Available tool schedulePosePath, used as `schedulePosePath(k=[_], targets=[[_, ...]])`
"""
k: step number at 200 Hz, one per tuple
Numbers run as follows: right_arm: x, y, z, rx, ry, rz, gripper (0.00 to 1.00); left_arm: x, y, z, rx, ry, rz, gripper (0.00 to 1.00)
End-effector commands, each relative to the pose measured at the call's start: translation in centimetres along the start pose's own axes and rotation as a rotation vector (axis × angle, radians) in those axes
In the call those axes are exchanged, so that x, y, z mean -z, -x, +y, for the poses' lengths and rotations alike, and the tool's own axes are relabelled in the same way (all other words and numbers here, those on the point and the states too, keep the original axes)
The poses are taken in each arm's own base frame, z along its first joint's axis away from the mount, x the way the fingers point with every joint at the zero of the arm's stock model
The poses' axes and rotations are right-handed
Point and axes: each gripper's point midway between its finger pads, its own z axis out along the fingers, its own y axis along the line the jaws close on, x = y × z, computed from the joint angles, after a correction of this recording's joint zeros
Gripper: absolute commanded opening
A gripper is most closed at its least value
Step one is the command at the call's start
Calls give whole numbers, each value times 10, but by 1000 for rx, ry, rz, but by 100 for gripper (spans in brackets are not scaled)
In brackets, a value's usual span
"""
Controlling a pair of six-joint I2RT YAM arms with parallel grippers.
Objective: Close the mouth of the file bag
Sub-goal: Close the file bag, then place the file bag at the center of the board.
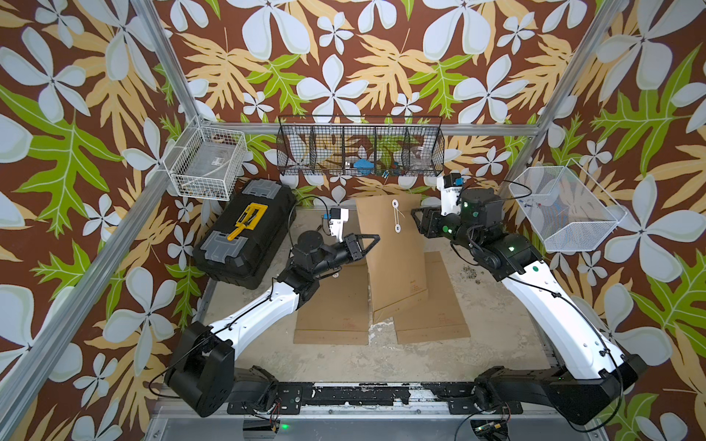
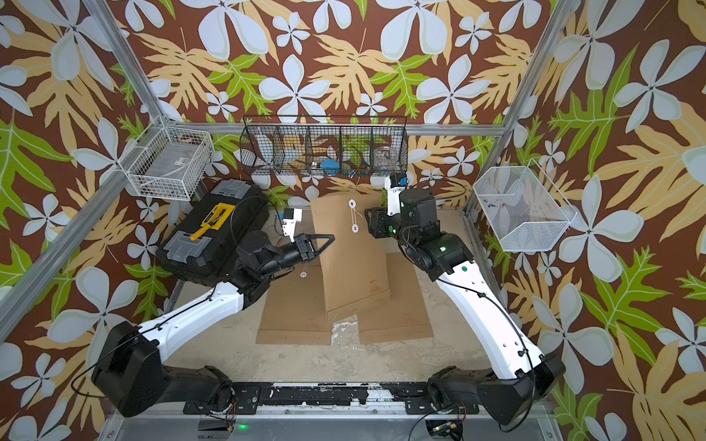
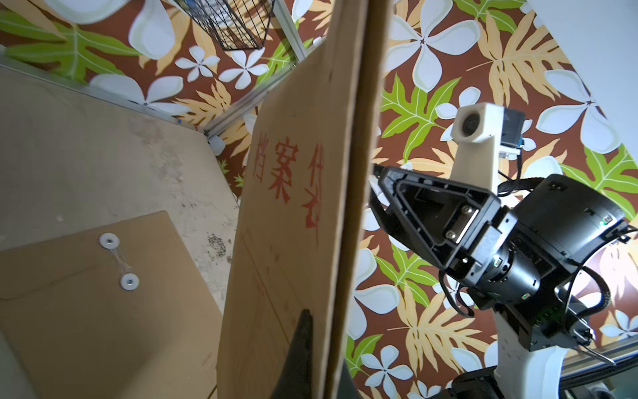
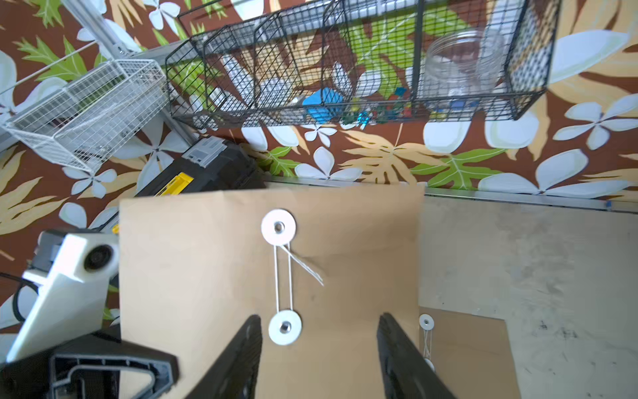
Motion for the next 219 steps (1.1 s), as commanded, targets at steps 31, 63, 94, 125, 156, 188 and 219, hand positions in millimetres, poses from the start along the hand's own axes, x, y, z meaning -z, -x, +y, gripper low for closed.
schedulePosePath(k=[31,63,94,125,156,188,219], targets=[[26,23,-30,39,-180,-70,56,-68,-40,-18,128,-183,54,0],[45,38,-46,55,-269,-122,59,-116,-75,10,255,-216,89,0],[47,35,-49,65,-282,-103,60,-166,-112,32,392,-254,133,0],[42,25,-52,63,-281,-80,61,-211,-161,60,419,-169,186,0],[35,16,-52,57,-271,-64,61,-238,-206,99,447,-40,208,0],[24,5,-53,51,-255,-30,61,-266,-230,136,422,87,240,0],[22,-2,-58,49,-258,-11,61,-276,-236,171,383,194,235,1]])
